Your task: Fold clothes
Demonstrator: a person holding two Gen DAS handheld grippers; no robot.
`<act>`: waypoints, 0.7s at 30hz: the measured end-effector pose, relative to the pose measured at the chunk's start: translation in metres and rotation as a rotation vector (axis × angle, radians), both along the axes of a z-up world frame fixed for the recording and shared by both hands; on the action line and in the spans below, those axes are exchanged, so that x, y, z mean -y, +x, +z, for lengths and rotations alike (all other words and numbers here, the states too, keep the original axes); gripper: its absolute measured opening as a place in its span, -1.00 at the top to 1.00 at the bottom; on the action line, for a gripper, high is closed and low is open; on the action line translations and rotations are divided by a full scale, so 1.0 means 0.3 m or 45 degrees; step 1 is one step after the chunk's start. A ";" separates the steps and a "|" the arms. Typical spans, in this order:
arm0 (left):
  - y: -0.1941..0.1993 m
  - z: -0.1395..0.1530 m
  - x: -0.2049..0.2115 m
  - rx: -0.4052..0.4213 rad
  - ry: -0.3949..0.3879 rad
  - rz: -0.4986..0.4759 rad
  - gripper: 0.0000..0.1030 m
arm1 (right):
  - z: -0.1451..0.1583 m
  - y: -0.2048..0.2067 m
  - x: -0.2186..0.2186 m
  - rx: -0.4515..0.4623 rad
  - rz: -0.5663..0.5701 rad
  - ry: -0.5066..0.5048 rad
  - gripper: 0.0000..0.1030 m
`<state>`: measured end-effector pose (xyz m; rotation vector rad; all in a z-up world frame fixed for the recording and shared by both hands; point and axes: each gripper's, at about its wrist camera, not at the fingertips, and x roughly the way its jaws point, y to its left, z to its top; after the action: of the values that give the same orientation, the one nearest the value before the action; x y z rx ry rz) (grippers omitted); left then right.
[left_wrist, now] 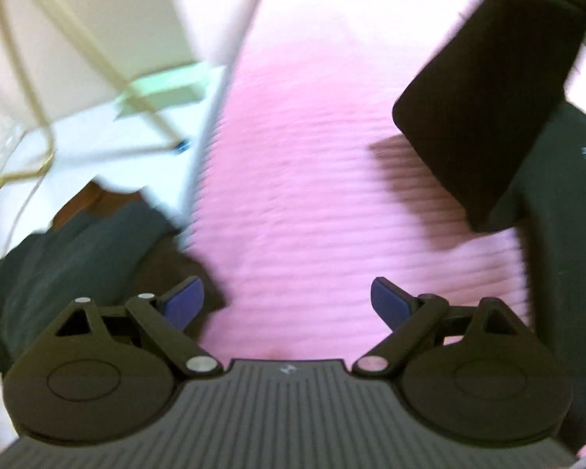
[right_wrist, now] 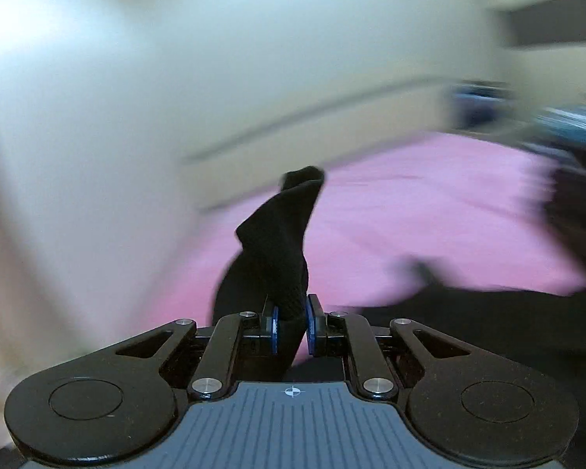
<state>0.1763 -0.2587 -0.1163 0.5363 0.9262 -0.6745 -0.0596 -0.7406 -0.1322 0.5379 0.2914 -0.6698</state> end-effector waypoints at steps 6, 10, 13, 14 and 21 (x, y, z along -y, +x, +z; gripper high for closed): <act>-0.272 -0.009 0.298 -0.055 -0.031 -0.165 -0.75 | -0.447 -0.382 0.377 -0.228 -0.295 0.436 0.77; -0.448 -0.029 0.475 -0.100 -0.024 -0.269 -0.76 | -0.570 -0.428 0.444 -0.236 -0.223 0.569 0.77; -0.543 -0.026 0.580 -0.112 -0.020 -0.354 -0.76 | -0.522 -0.441 0.461 -0.134 -0.182 0.574 0.76; -0.564 -0.024 0.609 -0.108 -0.017 -0.383 -0.76 | -0.476 -0.444 0.466 -0.071 -0.144 0.529 0.76; -0.647 -0.010 0.752 -0.075 0.012 -0.489 -0.76 | -0.568 -0.517 0.541 -0.045 -0.161 0.595 0.33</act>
<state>-0.0180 -0.4844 -0.1193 0.7144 0.8894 -1.0365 -0.2146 -0.9030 -0.3026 0.9976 0.4545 -0.7367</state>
